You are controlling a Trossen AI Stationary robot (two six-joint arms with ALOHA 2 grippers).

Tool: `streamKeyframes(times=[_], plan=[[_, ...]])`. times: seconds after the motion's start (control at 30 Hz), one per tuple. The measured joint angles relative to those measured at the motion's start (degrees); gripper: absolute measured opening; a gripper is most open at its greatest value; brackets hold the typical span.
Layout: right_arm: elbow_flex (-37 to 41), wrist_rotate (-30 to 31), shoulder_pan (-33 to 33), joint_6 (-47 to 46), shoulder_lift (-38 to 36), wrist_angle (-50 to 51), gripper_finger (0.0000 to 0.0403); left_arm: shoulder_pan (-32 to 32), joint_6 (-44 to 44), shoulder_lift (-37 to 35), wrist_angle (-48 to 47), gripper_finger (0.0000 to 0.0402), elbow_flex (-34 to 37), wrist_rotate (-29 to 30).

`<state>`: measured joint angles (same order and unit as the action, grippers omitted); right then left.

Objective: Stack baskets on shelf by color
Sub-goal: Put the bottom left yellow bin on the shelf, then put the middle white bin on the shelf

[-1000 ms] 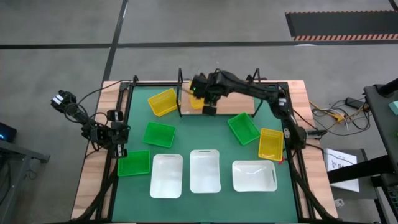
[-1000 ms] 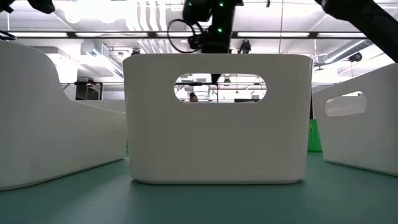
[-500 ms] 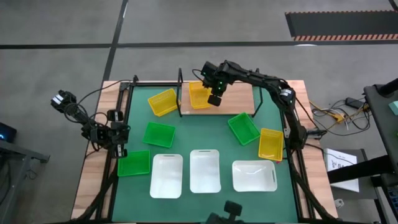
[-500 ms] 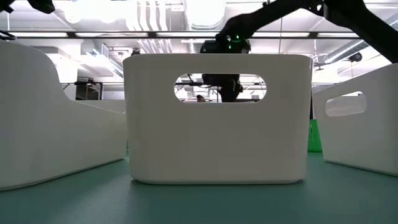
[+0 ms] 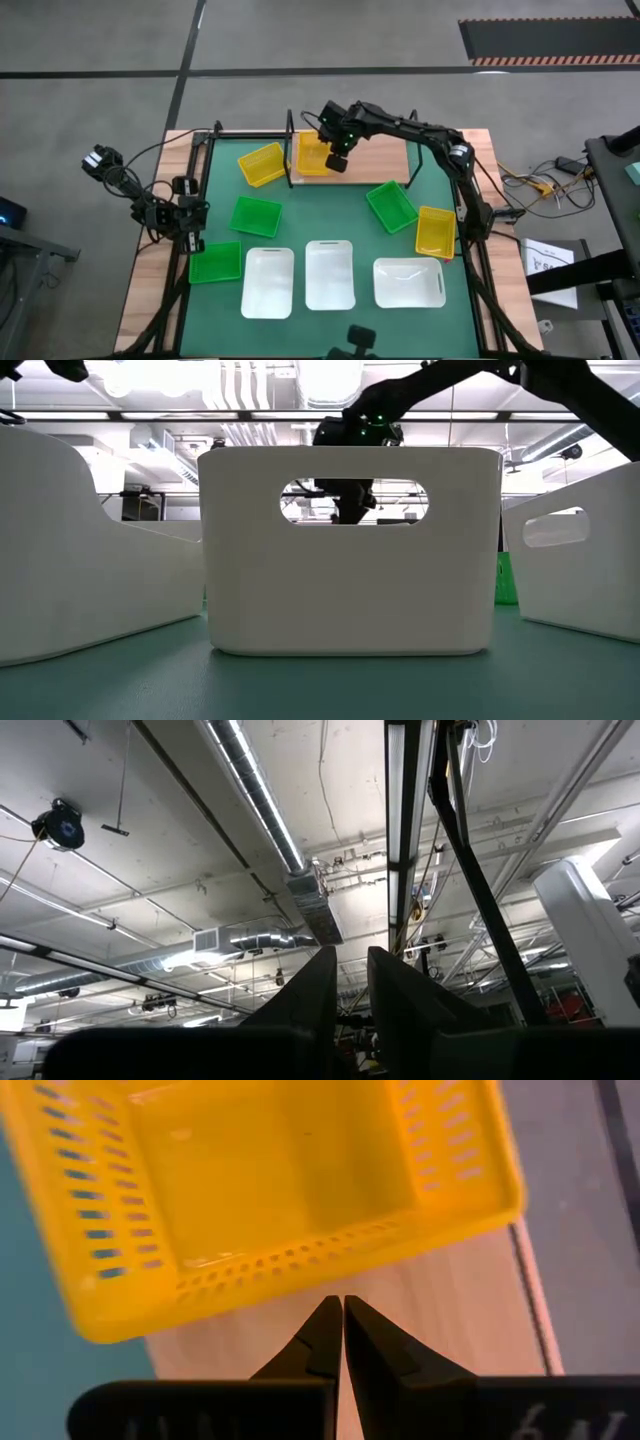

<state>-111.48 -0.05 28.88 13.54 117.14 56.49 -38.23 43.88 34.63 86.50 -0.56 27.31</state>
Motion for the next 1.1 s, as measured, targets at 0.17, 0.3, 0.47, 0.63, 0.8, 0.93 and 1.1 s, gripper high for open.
streamKeyframes(times=[0.17, 0.3, 0.47, 0.63, 0.8, 0.93, 1.1], plan=[[1.2, -0.2, -0.3, 0.6, 0.0, -4.9, 0.0009, 0.0, 0.0, 0.0, 0.0, 0.0044, 0.0, 0.0], [1.5, -0.2, -0.2, 0.7, 0.0, -4.8, 0.0009, 0.0, 0.0, 0.0, 0.0, 0.0044, 0.0, 0.0], [1.7, 0.0, -0.1, 0.6, 0.0, -7.6, 0.0009, 0.0, 0.0, 0.0, 0.0, 0.0044, 0.0, 0.0], [1.7, 0.0, -0.1, 1.1, 0.0, -9.0, 0.0009, 0.0, 0.0, 0.0, 0.0, 0.0044, 0.0, 0.0], [1.6, 0.1, -0.4, -0.8, -1.6, -1.5, 0.0009, 0.0, 0.0, 0.1, 0.0, 0.0044, 0.0, 0.1], [2.6, 0.0, -3.3, -3.6, -6.4, 6.3, 0.0009, 0.0, 0.0, 0.0, 0.0, 0.0044, 0.0, 0.1], [8.0, -0.4, -9.5, -4.1, -15.1, 7.9, 0.0009, 0.0, 0.0, -0.6, 0.0, 0.0044, -0.1, 0.1]])
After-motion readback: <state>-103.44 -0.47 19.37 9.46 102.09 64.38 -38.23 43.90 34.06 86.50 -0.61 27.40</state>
